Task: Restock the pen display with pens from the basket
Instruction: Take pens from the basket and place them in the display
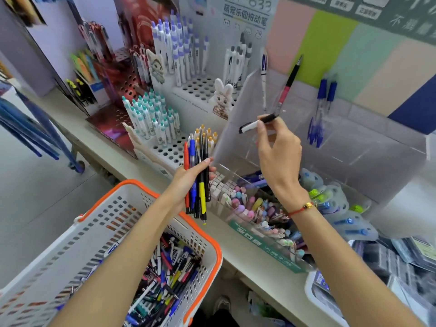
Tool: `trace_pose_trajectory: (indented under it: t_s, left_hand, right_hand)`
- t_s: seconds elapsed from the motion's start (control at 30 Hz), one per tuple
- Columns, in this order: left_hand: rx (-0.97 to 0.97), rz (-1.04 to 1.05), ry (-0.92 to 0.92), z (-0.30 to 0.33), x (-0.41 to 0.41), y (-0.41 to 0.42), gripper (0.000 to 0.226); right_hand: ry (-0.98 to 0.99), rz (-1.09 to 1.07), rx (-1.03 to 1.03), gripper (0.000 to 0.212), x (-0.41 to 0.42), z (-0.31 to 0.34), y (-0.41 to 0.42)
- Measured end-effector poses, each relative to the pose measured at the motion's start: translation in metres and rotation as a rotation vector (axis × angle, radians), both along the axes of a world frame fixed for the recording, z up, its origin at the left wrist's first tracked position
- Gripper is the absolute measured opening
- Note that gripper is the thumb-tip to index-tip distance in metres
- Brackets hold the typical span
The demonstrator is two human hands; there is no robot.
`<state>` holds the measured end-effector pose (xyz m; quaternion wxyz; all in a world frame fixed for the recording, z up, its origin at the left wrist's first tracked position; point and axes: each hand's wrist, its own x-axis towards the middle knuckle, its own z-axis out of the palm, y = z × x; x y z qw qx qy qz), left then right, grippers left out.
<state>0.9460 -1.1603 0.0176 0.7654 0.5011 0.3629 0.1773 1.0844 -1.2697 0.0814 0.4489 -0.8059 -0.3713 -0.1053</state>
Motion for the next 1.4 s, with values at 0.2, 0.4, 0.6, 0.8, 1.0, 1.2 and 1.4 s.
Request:
trace_pose_trajectory:
  t_s: [0.2, 0.4, 0.6, 0.8, 1.0, 1.2, 1.4]
  left_hand:
    - [-0.085, -0.019, -0.099, 0.01, 0.006, 0.002, 0.023]
    - [-0.135, -0.009, -0.168, 0.023, 0.017, 0.008, 0.022]
    - [-0.069, -0.042, -0.11, 0.026, 0.025, 0.002, 0.021]
    - [-0.091, -0.08, -0.126, 0.023, 0.024, -0.002, 0.021]
    - [-0.107, -0.111, -0.129, 0.02, 0.021, -0.001, 0.025]
    - [-0.095, -0.143, -0.117, 0.018, 0.021, 0.004, 0.025]
    - [-0.117, -0.175, -0.141, 0.019, 0.018, 0.003, 0.025]
  right_hand:
    - [0.033, -0.061, 0.233, 0.025, 0.014, 0.004, 0.014]
    - [0.011, -0.058, -0.274, 0.029, 0.037, 0.01, 0.038]
    - [-0.057, -0.075, -0.562, 0.031, 0.038, 0.007, 0.064]
    - [-0.194, 0.037, -0.788, 0.04, 0.035, 0.011, 0.067]
    - [-0.143, -0.039, -0.59, 0.038, 0.034, 0.017, 0.063]
    - [-0.293, -0.023, -0.877, 0.011, 0.039, 0.027, 0.067]
    - [-0.197, 0.07, -0.882, 0.015, 0.044, 0.035, 0.066]
